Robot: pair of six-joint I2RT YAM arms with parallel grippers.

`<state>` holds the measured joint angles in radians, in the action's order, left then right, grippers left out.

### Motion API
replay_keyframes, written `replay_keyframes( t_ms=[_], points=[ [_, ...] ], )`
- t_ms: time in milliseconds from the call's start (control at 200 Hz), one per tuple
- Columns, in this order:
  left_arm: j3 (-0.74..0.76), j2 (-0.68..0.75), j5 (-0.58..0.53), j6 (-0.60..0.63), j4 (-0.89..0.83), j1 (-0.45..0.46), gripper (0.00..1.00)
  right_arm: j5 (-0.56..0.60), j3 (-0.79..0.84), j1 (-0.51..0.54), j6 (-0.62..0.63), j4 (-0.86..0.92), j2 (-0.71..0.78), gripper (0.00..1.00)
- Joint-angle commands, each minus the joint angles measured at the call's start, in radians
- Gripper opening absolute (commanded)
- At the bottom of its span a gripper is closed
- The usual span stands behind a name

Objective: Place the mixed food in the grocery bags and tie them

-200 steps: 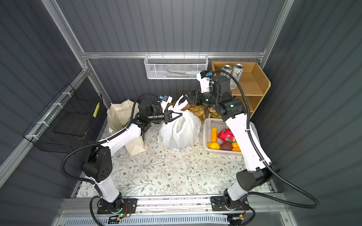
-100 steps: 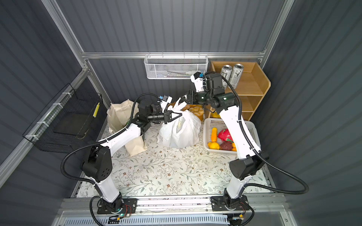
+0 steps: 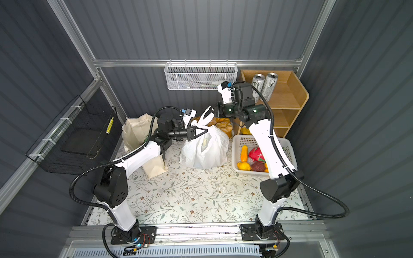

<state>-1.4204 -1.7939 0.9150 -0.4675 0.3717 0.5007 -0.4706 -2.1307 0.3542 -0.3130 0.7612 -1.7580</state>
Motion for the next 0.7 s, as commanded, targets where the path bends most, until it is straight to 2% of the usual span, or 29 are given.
replay_keyframes(
  t_ms=[0, 205, 375, 475, 690],
  points=[
    [-0.022, -0.019, -0.01, -0.065, 0.049, -0.013, 0.0, 0.045, 0.117, -0.003, -0.031, -0.088, 0.138, 0.0],
    [-0.031, -0.037, -0.019, -0.126, 0.098, -0.023, 0.0, 0.124, 0.579, 0.051, -0.149, -0.329, 0.423, 0.0],
    [-0.033, -0.052, -0.024, -0.185, 0.144, -0.036, 0.0, 0.199, 0.928, 0.116, -0.262, -0.488, 0.532, 0.0],
    [-0.037, -0.062, -0.021, -0.207, 0.162, -0.036, 0.0, 0.204, 0.989, 0.117, -0.275, -0.526, 0.481, 0.0],
    [-0.042, -0.053, 0.007, -0.189, 0.133, -0.036, 0.0, 0.183, 0.922, 0.115, -0.263, -0.54, 0.408, 0.0]
  ],
)
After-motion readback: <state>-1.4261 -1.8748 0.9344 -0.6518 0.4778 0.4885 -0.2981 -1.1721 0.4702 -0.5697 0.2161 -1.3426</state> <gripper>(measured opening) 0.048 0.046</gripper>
